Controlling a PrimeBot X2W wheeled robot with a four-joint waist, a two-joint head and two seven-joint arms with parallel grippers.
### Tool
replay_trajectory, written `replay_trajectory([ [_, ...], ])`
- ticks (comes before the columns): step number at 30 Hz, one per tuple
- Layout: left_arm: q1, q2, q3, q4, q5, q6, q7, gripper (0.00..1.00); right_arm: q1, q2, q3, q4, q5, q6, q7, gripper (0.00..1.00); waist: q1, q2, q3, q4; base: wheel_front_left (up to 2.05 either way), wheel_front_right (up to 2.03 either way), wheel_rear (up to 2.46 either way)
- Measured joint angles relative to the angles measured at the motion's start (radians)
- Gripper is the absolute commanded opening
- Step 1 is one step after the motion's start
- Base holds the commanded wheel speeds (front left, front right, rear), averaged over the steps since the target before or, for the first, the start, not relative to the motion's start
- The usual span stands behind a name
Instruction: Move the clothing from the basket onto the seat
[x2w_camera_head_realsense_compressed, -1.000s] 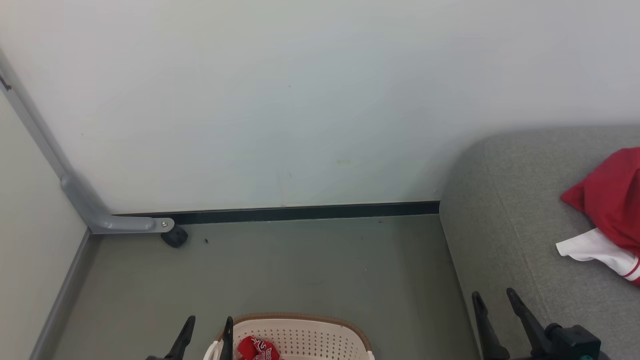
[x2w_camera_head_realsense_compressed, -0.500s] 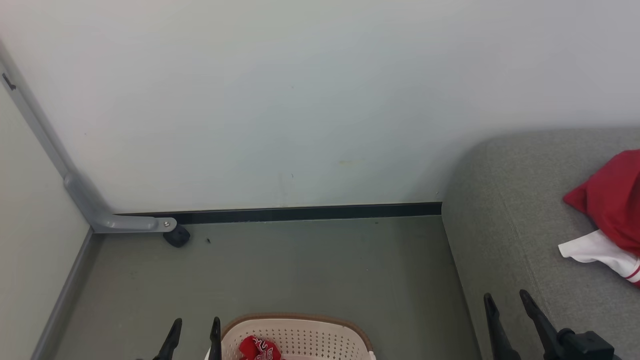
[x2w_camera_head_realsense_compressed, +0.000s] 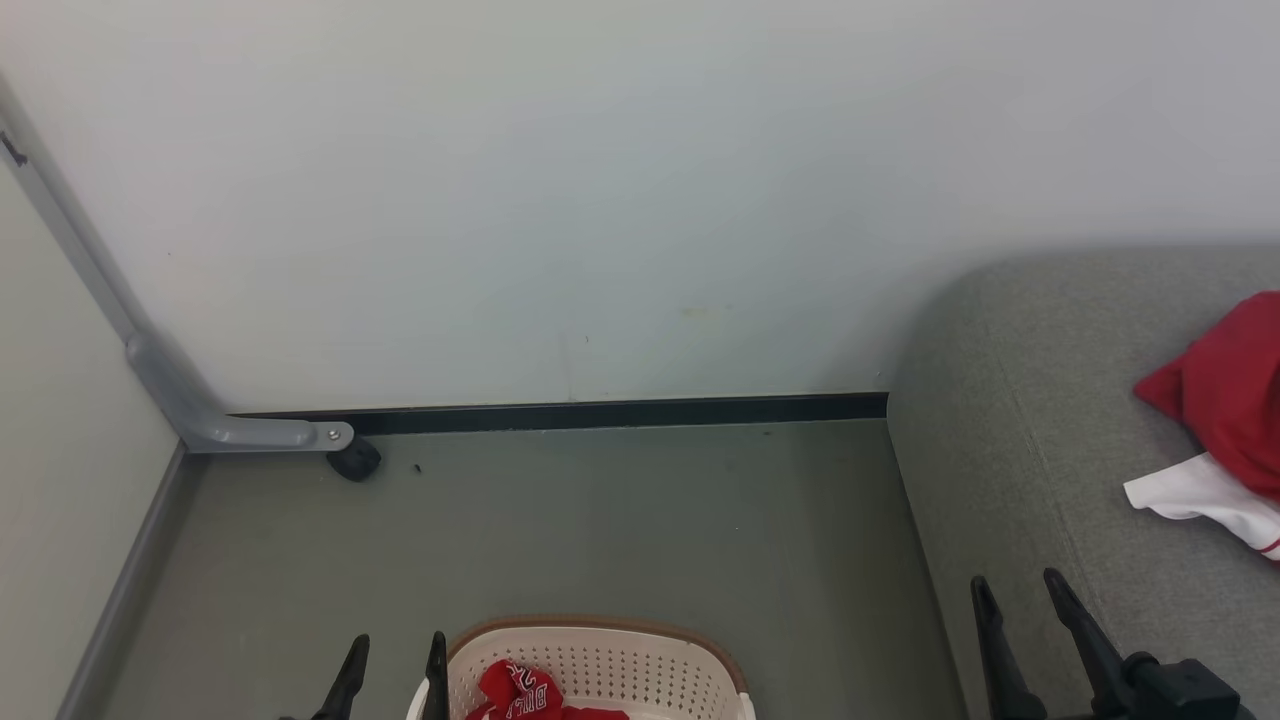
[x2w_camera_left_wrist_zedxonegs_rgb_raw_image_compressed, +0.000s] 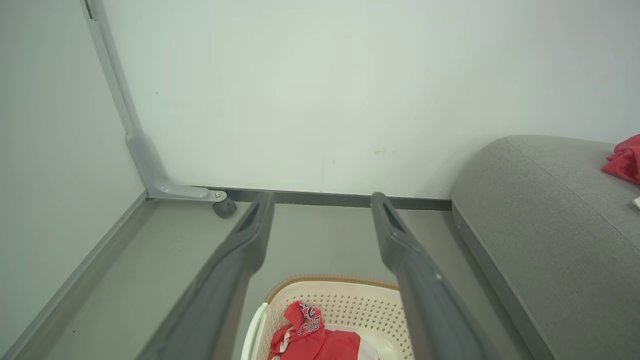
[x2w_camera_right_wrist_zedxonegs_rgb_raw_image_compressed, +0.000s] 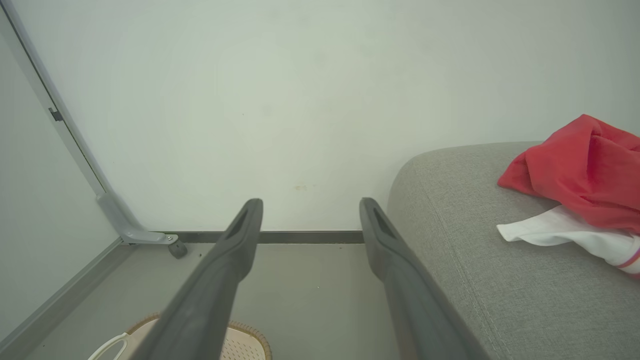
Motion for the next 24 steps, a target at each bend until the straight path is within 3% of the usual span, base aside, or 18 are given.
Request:
replay_trajectory([
  [9, -0.012, -0.020, -0.009, 0.013, 0.010, 0.000, 0.001, 1.00, 0.002, -0.007, -0.006, -0.051, 0.000, -0.003, 0.011, 1.00, 0.0000, 0.0000, 0.040, -0.001, 0.00, 0.00, 0.00],
  [24, -0.185, -0.082, -0.107, 0.186, 0.020, -0.003, 0.043, 1.00, -0.112, -0.034, -0.022, -0.212, -0.007, -0.010, 0.047, 1.00, 0.0001, 0.0001, 0.227, -0.021, 0.00, 0.00, 0.00],
])
